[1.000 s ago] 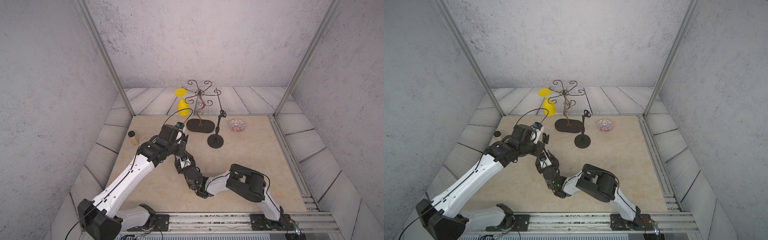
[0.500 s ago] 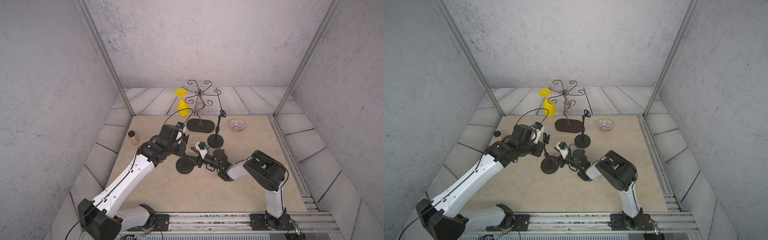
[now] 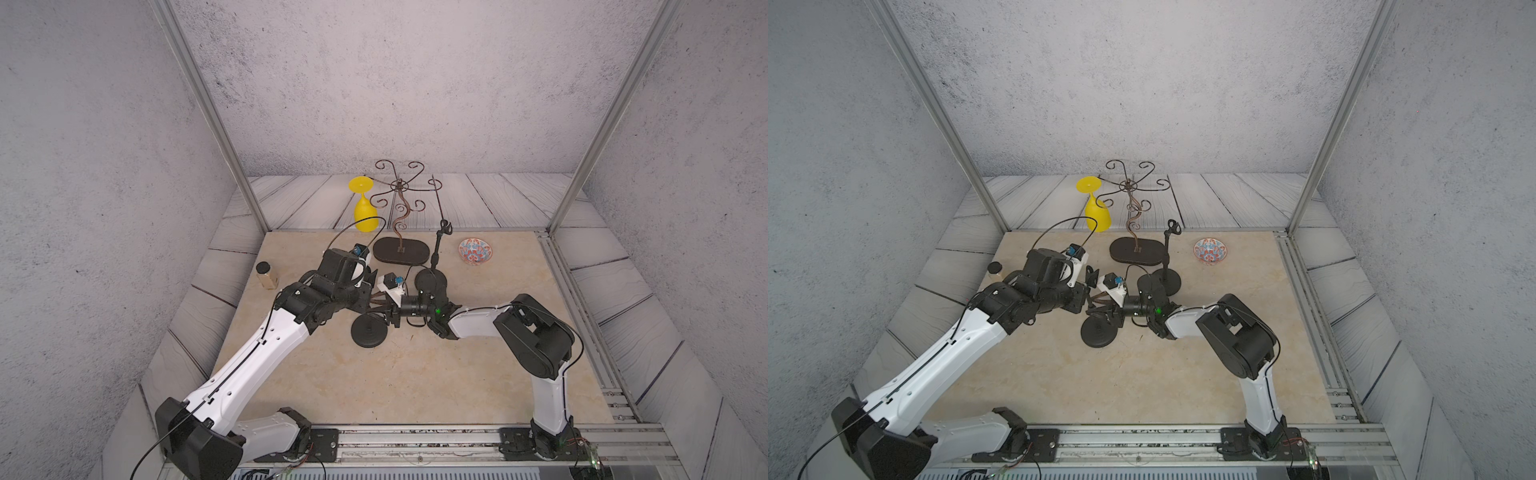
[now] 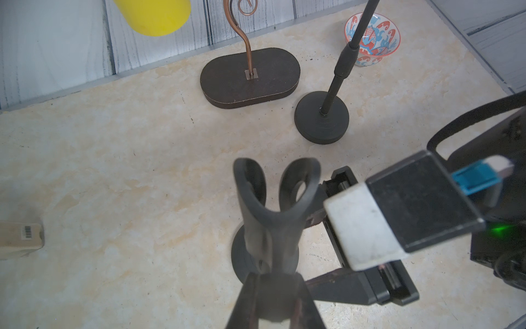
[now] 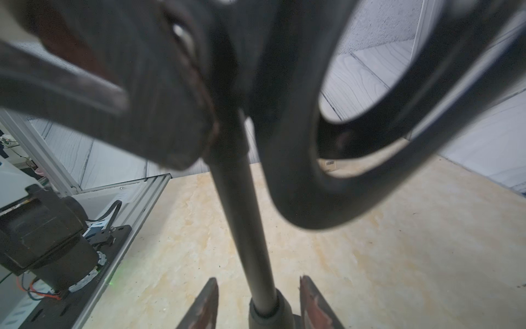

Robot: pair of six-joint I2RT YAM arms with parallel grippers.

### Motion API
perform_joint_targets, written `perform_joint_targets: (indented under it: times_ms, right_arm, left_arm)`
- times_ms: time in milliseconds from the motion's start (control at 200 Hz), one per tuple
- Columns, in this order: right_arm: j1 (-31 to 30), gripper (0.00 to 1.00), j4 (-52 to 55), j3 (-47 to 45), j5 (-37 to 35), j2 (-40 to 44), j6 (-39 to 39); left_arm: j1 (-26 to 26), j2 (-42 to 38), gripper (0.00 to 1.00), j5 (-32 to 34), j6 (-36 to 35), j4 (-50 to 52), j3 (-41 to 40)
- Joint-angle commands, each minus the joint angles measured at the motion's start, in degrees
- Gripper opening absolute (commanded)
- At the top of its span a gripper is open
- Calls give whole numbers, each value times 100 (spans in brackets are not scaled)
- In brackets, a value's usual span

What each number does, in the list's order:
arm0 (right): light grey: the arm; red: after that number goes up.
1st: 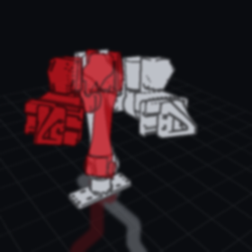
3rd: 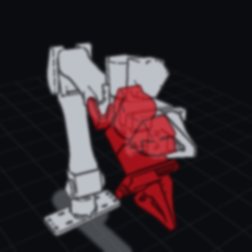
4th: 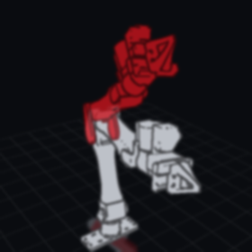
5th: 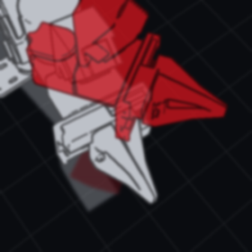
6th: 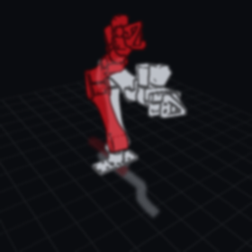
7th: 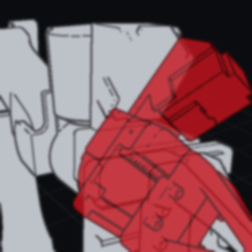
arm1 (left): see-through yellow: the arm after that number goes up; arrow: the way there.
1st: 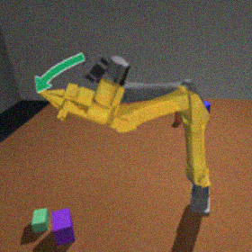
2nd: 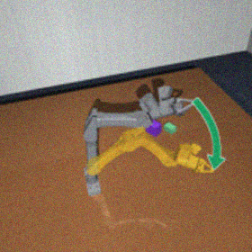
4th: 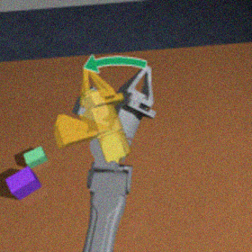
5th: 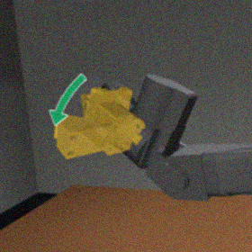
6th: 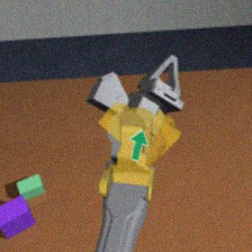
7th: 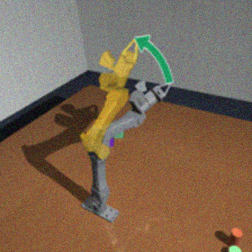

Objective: Assemble a microphone stand
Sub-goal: Screw the microphone stand pole into the microphone stand base.

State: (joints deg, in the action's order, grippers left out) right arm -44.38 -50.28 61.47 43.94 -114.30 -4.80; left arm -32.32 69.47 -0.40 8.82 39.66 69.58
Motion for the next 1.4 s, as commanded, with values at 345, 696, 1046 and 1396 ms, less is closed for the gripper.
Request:
perform_joint_targets:
  times_ms: [345, 696, 1046, 1396]
  right_arm:
    - [26, 33, 847, 306, 62, -313, 522]
    - [-351, 2, 79, -412, -2324, -260, 485]
    - [-2690, 0, -933, 187, -10141, -1288, -334]
    - [-2630, 58, -1937, 112, -7392, -1122, -77]
  left_arm:
    - [6, 31, 2, -127, -19, -98, 64]
    - [6, 12, 1, -133, 2, -108, 39]
    - [7, -38, 1, -153, 1, -125, -6]
    - [24, -26, 1, -153, 24, -134, -6]
